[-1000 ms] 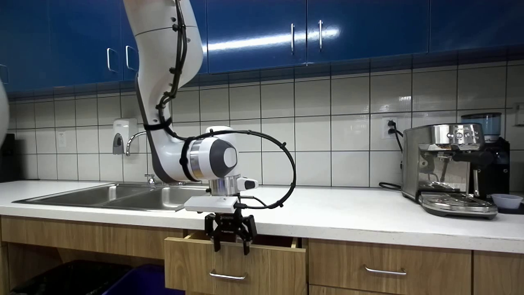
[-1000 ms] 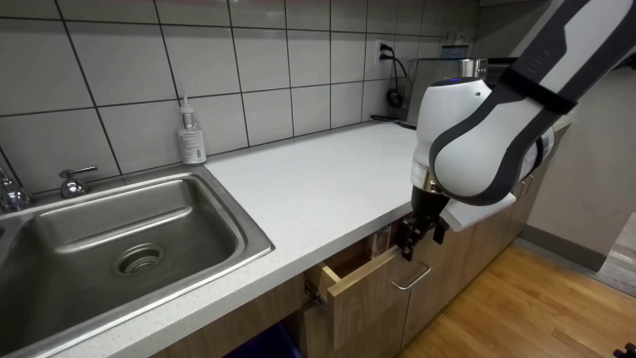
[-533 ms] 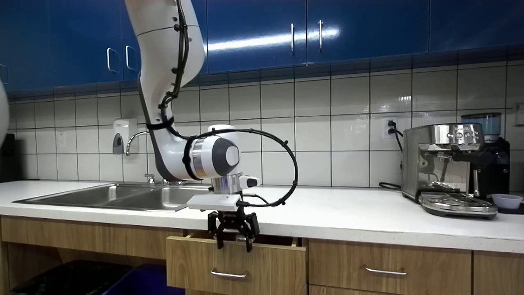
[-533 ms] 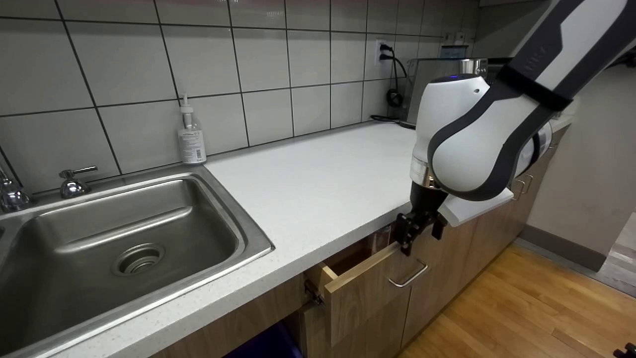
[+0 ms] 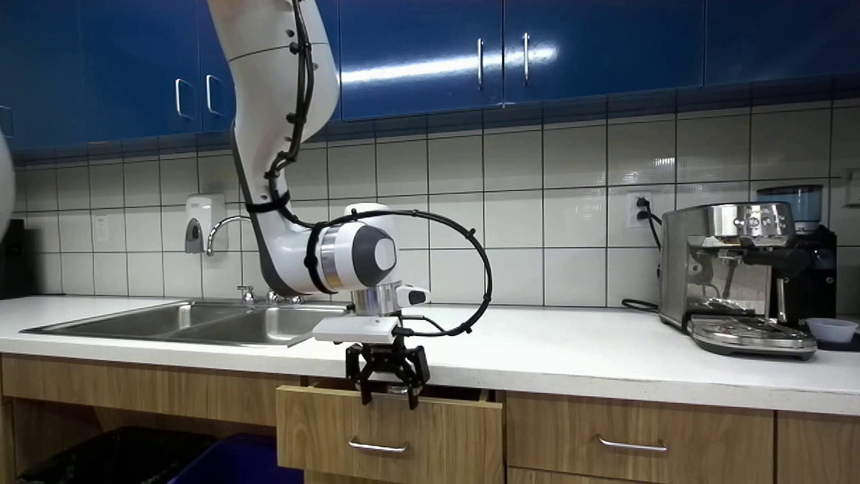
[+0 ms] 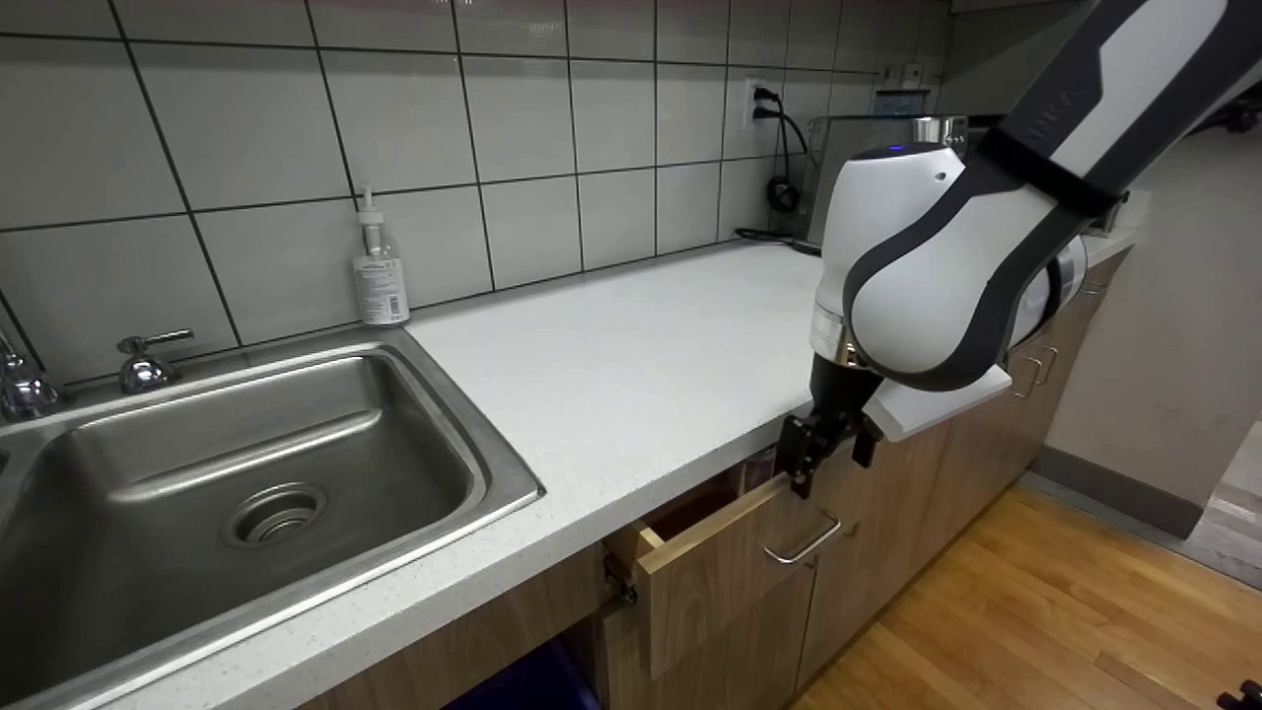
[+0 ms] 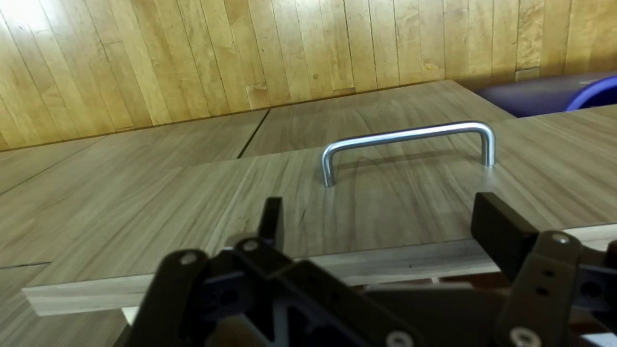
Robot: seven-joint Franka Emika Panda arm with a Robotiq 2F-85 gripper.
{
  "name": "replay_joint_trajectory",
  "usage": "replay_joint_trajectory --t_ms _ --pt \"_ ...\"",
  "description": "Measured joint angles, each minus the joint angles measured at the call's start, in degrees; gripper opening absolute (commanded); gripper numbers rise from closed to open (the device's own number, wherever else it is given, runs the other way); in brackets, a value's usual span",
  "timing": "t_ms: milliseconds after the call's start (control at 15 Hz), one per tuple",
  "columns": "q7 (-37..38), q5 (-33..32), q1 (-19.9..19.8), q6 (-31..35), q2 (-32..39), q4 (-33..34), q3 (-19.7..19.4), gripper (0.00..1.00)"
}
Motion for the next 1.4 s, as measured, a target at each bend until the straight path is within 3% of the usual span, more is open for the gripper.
replay_joint_trajectory --t_ms 1400 --pt "0.0 0.0 -0.2 0.1 1.0 4.8 -1.0 1.00"
